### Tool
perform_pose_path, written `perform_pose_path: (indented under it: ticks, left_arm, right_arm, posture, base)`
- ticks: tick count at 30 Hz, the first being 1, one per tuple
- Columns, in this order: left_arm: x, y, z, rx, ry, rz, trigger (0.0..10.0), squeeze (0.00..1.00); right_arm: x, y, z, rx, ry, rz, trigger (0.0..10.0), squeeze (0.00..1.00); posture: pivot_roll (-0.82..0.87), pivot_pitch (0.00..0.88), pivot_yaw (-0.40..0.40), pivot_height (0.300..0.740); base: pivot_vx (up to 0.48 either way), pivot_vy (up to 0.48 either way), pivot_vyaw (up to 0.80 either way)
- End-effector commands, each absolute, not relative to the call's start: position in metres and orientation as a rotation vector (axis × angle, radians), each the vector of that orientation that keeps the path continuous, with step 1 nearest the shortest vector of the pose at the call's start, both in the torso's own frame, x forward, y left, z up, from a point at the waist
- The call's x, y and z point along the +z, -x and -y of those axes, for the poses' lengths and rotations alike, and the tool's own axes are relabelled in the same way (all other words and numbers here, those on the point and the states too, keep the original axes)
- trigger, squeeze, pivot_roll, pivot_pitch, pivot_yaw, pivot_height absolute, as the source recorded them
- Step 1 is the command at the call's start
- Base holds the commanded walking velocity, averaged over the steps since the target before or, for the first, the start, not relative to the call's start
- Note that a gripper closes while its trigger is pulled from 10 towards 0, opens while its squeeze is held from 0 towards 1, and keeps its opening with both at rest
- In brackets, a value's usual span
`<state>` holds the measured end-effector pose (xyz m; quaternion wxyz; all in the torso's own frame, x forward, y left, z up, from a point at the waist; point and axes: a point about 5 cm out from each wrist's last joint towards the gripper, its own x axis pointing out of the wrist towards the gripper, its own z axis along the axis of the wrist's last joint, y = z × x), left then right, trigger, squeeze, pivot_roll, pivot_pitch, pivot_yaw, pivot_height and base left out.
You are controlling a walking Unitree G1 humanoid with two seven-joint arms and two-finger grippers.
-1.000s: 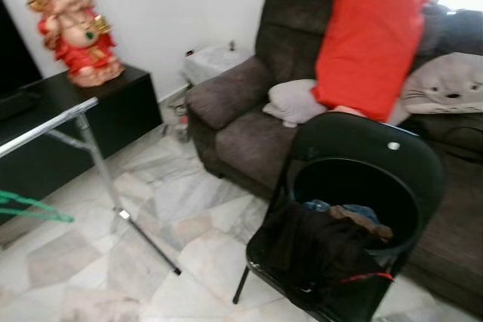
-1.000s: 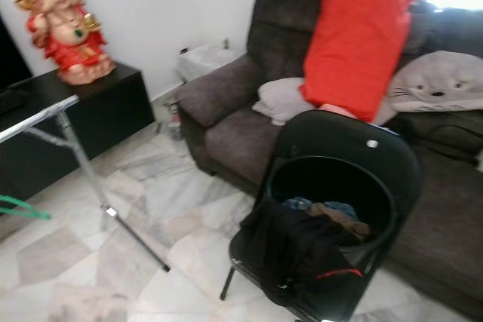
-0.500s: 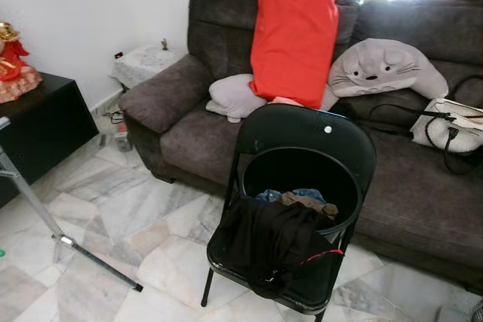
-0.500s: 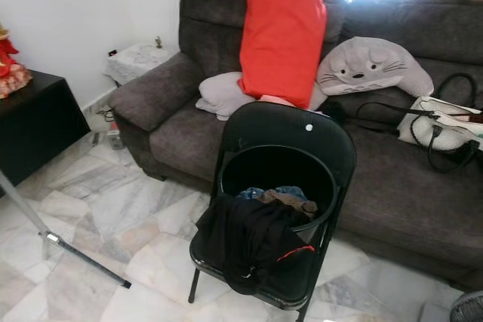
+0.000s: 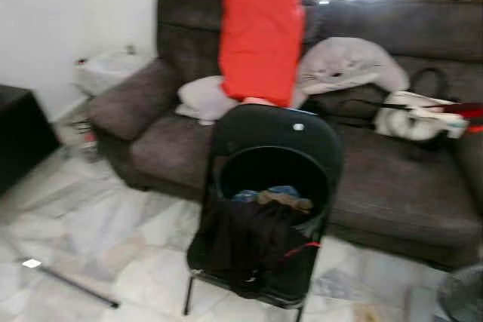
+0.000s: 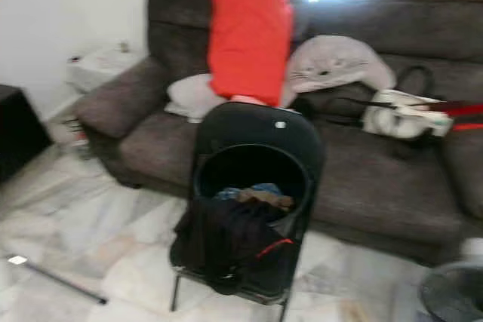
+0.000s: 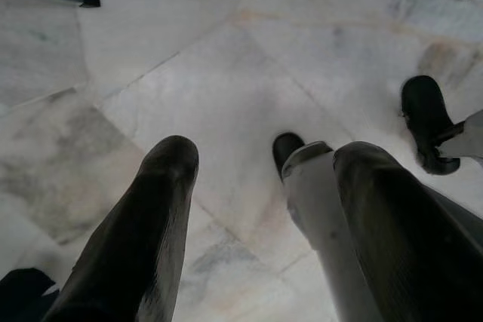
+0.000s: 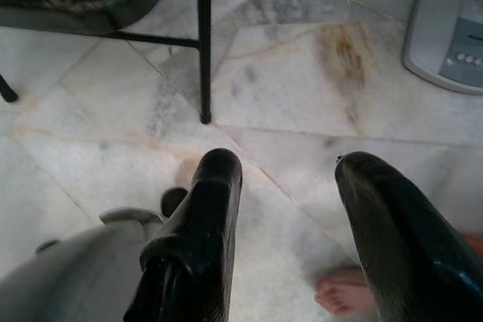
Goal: Hang hanger
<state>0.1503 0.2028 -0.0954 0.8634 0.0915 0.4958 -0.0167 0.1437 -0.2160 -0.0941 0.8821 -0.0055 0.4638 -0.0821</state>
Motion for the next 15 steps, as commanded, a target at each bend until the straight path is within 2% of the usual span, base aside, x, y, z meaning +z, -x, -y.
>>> perform_pose_path:
  ticks: [1, 6, 15]
  left_arm:
    - [-0.1, -0.135, -0.21, -0.018, -0.203, -1.09, 10.0, 0.0]
    - [-0.1, -0.131, -0.214, -0.016, -0.22, -1.089, 10.0, 0.0]
    - [-0.095, -0.146, -0.211, -0.047, -0.245, -1.041, 10.0, 0.0]
  right_arm:
    - [-0.094, -0.147, 0.21, -0.139, 0.016, -0.956, 10.0, 0.0]
    - [-0.094, -0.146, 0.207, -0.127, 0.015, -0.93, 10.0, 0.0]
    - [-0.089, -0.149, 0.203, -0.168, -0.035, -0.801, 10.0, 0.0]
  posture:
    - [-0.06, 0.0, 0.023, 0.74]
    - [-0.06, 0.0, 0.042, 0.74]
    - [-0.09, 0.0, 0.055, 0.74]
  base:
    - [0.0, 0.0, 0.0]
    - [0.0, 0.0, 0.0]
    - [0.0, 0.0, 0.0]
